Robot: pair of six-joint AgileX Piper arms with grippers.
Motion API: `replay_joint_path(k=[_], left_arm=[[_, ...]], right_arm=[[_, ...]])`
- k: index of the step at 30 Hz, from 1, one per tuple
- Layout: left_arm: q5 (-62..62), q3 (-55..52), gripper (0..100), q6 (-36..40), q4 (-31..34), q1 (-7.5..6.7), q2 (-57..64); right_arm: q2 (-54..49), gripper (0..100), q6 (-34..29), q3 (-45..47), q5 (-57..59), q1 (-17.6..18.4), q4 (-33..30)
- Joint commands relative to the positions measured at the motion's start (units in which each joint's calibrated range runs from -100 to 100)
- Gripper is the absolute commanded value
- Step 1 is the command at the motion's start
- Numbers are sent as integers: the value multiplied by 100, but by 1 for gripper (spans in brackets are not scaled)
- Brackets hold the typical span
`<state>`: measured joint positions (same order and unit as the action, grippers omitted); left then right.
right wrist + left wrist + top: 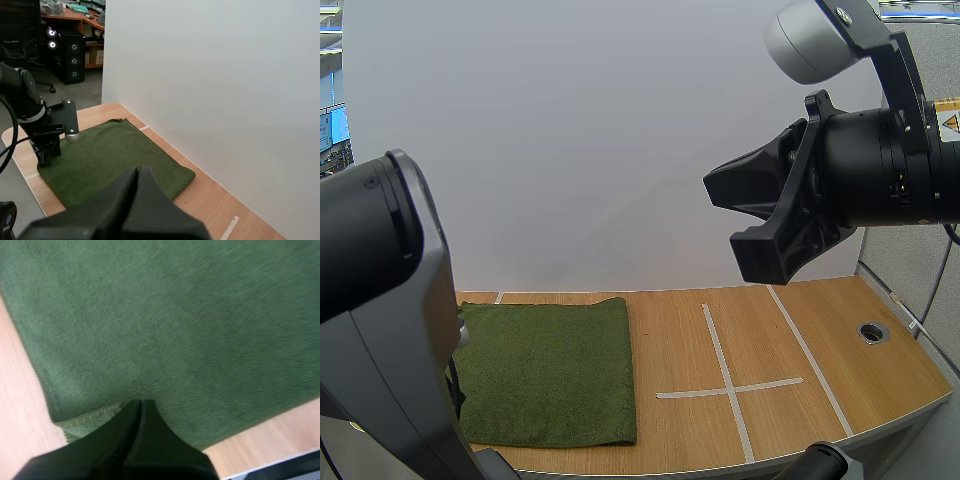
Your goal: Fold the towel
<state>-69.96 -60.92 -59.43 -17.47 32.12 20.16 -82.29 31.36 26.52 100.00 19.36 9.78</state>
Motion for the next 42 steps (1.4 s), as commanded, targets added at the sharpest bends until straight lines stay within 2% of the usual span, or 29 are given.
replay_joint_path(k=[1, 7, 14, 17, 20, 23, 30, 32, 36, 42], left_arm=[[974, -298, 0, -84, 141, 6, -1], [1108, -356, 0, 45, 527, 6, -1], [1636, -356, 0, 774, 1747, 6, -1], [1725, -356, 0, 943, 1898, 6, -1], [1725, -356, 0, 871, 1452, 6, -1], [1600, -356, 0, 474, 786, 6, -1], [435, -356, 0, -566, -828, -9, -1], [250, -356, 0, -732, -1064, -46, -33], [870, -356, 0, -655, -918, -97, -323], [1938, -356, 0, -277, -157, -97, -757]], right_arm=[[1, 0, 29, -2, 0, -23, -31], [1, 0, 29, -2, 0, -23, -31], [1, 0, 29, -2, 0, -23, -31], [1, 0, 29, -2, 0, -23, -31], [1, 0, 29, -2, 0, -23, -31], [1, 0, 29, -2, 0, -23, -31], [1, 0, 29, -2, 0, -23, -31], [1, 0, 29, -2, 0, -23, -31], [-1, 0, 29, -2, 0, -23, -41], [-1, 0, 29, -2, 0, -23, -54]])
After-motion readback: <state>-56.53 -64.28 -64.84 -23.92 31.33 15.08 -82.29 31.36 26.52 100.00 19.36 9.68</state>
